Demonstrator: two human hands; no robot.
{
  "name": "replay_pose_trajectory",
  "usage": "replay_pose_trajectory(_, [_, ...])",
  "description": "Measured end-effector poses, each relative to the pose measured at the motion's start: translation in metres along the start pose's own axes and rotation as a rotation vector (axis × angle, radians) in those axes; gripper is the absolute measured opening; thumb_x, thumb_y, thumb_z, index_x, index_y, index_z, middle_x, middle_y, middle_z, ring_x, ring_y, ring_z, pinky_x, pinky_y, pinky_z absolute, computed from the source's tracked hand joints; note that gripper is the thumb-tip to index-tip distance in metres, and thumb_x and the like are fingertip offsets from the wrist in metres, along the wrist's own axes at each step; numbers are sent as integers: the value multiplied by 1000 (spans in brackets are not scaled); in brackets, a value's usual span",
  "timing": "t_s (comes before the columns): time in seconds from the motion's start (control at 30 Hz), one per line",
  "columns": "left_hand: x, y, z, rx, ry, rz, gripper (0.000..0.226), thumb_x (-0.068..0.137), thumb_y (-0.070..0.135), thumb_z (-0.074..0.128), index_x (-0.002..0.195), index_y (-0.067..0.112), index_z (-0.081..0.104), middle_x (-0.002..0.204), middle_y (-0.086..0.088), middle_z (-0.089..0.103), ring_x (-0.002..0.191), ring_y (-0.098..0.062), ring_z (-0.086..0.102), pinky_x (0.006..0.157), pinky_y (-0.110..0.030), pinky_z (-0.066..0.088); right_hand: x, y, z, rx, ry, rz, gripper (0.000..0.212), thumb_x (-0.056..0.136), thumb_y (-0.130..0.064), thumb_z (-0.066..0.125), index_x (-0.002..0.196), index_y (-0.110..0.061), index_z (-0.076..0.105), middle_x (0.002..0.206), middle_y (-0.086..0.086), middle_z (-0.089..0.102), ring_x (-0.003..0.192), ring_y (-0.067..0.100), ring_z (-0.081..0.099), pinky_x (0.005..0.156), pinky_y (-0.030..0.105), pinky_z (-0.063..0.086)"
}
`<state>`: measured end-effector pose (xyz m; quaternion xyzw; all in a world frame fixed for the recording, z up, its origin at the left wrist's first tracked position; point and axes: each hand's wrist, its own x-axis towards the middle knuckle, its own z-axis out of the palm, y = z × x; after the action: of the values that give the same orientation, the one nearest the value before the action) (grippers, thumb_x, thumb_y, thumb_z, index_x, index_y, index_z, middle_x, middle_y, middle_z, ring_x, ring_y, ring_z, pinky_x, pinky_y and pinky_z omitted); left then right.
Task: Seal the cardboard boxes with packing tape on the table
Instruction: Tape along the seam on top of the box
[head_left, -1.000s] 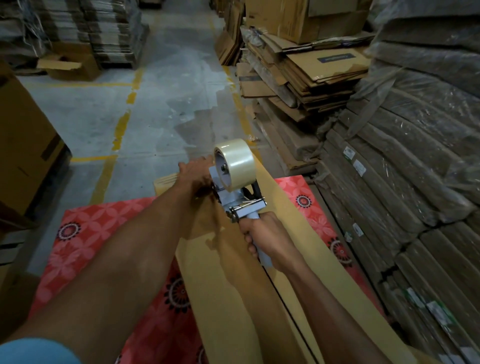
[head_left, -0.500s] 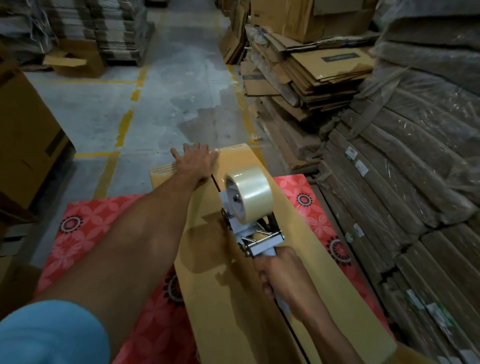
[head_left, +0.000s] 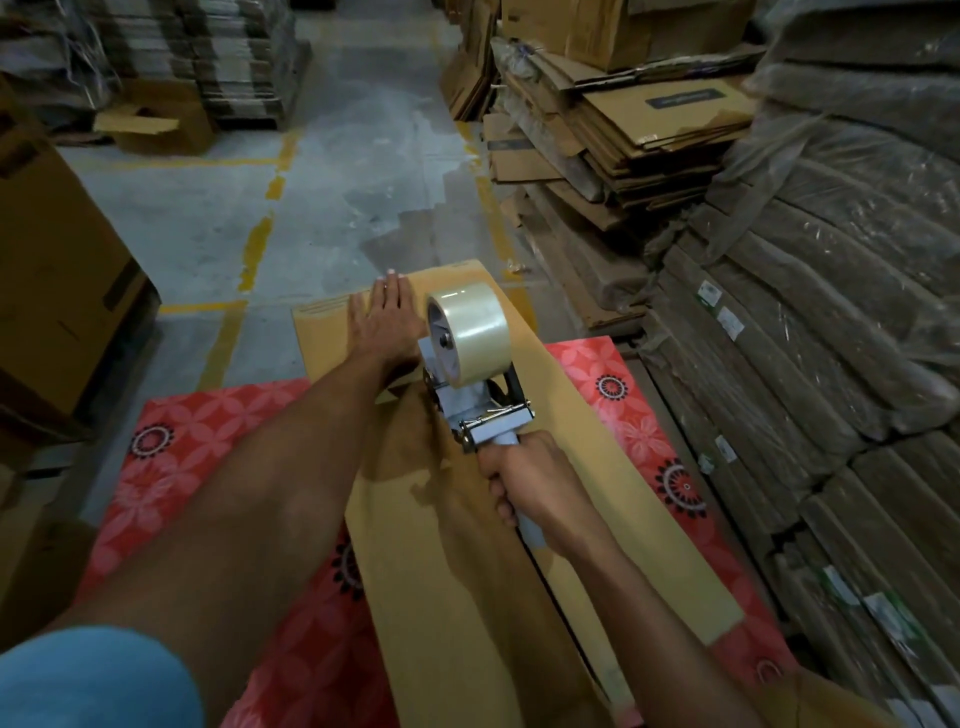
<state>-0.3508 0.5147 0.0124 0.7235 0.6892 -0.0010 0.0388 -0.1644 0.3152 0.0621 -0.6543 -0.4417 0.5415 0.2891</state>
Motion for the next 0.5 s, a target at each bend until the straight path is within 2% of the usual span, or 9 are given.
replay_pose_trajectory(0.07, [1, 0, -3, 3, -16, 3, 101, 93, 29, 64, 157, 3, -9, 167, -15, -11, 154, -31, -6, 122, -58, 4, -3, 0, 0, -17, -6, 8, 13, 60, -20, 59, 70, -12, 60, 54, 1, 56, 41, 19, 50, 45, 26, 37])
replay_pose_trajectory(0.17, [2, 3, -6, -44, -33, -28, 84, 103, 47, 39, 158, 5, -9, 166, -12, -14, 154, -28, -9, 122, -56, -2, -24, 15, -7, -24, -4, 44, 22, 58, -21, 58, 76, -9, 59, 51, 0, 54, 41, 19, 48, 44, 25, 36])
replay_pose_trajectory(0.23, [4, 6, -9, -98, -21, -71, 83, 101, 62, 18, 159, 7, -6, 167, -10, -13, 154, -26, -9, 122, -55, -4, -43, 29, -15, -9, -1, 65, 13, 61, -17, 59, 72, -10, 59, 50, 0, 53, 42, 19, 47, 45, 26, 35])
replay_pose_trajectory(0.3, [1, 11, -14, -135, -29, -114, 86, 99, 67, 8, 159, 6, -5, 167, -10, -11, 154, -26, -8, 122, -56, -5, -56, 37, -19, -8, 16, 66, 8, 59, -18, 59, 65, -13, 58, 51, 2, 53, 43, 20, 46, 47, 29, 36])
replay_pose_trajectory(0.37, [-17, 22, -10, -169, -25, -101, 87, 100, 66, 13, 158, 5, -8, 166, -13, -14, 154, -27, -11, 122, -57, -5, -58, 40, -19, -19, 37, 55, 4, 55, -19, 58, 58, -17, 57, 51, 2, 53, 44, 20, 46, 50, 33, 36])
replay_pose_trajectory(0.4, [-33, 30, -8, -172, -24, -56, 92, 99, 68, 22, 157, 4, -10, 165, -14, -16, 153, -28, -13, 121, -57, -6, -56, 39, -18, -28, 42, 49, 2, 54, -20, 58, 55, -18, 56, 51, 1, 53, 45, 20, 45, 51, 34, 35])
replay_pose_trajectory(0.5, [-77, 41, 6, -102, -63, 99, 126, 81, 65, 67, 157, 3, -13, 164, -16, -20, 153, -31, -16, 121, -55, -7, -51, 35, -18, -27, 44, 40, 3, 53, -19, 57, 55, -16, 56, 51, 3, 52, 46, 21, 44, 51, 34, 34])
